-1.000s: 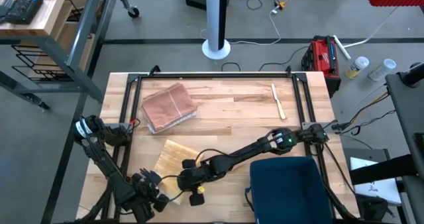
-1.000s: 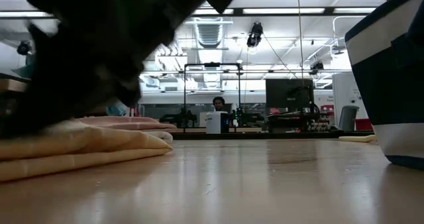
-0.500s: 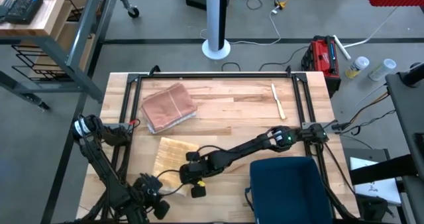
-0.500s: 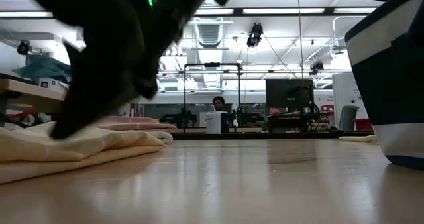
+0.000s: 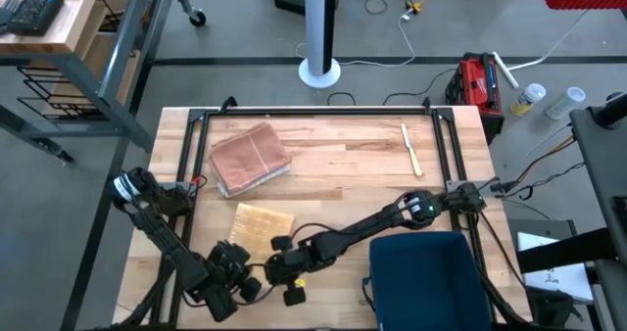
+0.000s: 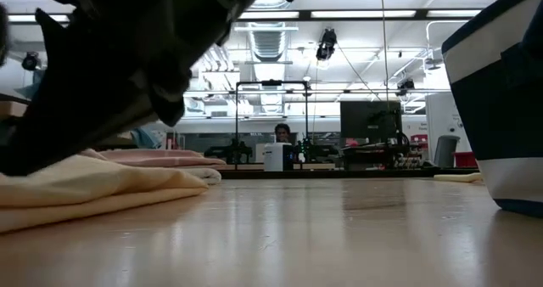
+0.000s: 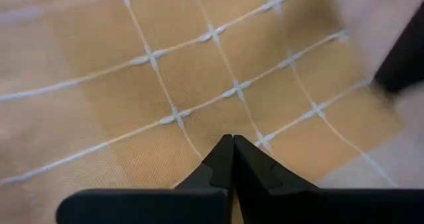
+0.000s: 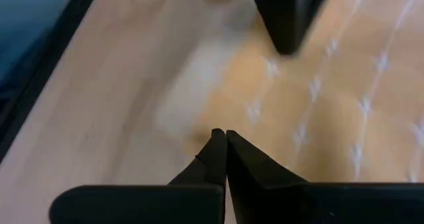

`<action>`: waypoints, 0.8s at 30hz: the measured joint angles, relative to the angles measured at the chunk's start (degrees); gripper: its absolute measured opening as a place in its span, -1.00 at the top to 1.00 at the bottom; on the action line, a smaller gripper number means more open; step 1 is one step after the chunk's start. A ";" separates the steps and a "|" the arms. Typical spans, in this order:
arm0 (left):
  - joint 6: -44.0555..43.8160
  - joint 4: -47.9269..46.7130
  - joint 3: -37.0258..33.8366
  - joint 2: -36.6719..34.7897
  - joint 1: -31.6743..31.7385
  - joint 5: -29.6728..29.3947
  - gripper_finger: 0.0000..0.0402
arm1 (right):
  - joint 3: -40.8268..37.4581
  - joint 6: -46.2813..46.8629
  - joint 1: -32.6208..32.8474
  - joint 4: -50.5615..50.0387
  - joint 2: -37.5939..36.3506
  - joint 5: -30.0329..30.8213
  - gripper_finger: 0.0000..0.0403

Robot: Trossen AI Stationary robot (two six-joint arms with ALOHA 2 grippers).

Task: Fold towel
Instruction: Fold the yellow towel

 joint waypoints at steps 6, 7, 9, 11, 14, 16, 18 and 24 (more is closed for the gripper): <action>0.28 4.13 -0.38 -0.07 -0.67 6.47 1.00 | -3.80 0.50 -0.32 3.26 0.65 -0.10 1.00; 0.28 4.12 -0.14 -0.07 -0.75 6.68 1.00 | -4.05 1.47 -0.70 3.20 0.95 0.20 1.00; 0.28 4.13 0.29 -0.07 -0.95 6.90 1.00 | -4.06 2.46 -1.63 2.71 1.52 0.39 1.00; 0.29 4.19 0.90 -0.07 -1.05 6.96 1.00 | -4.02 3.20 -2.28 2.15 1.62 -0.30 1.00; 0.50 4.19 1.60 -0.07 -1.17 6.11 1.00 | -3.84 5.19 -2.41 1.14 0.83 -0.10 1.00; 0.52 4.43 1.81 -0.07 -1.19 5.00 1.00 | -2.76 5.27 -2.06 0.49 0.40 -0.10 1.00; 0.50 4.71 1.81 -0.07 -1.19 4.06 1.00 | -0.61 4.61 -1.58 0.71 0.29 -0.14 1.00; 0.52 5.21 1.79 0.11 -1.16 2.08 1.00 | 0.94 3.28 0.38 6.67 0.16 -0.48 1.00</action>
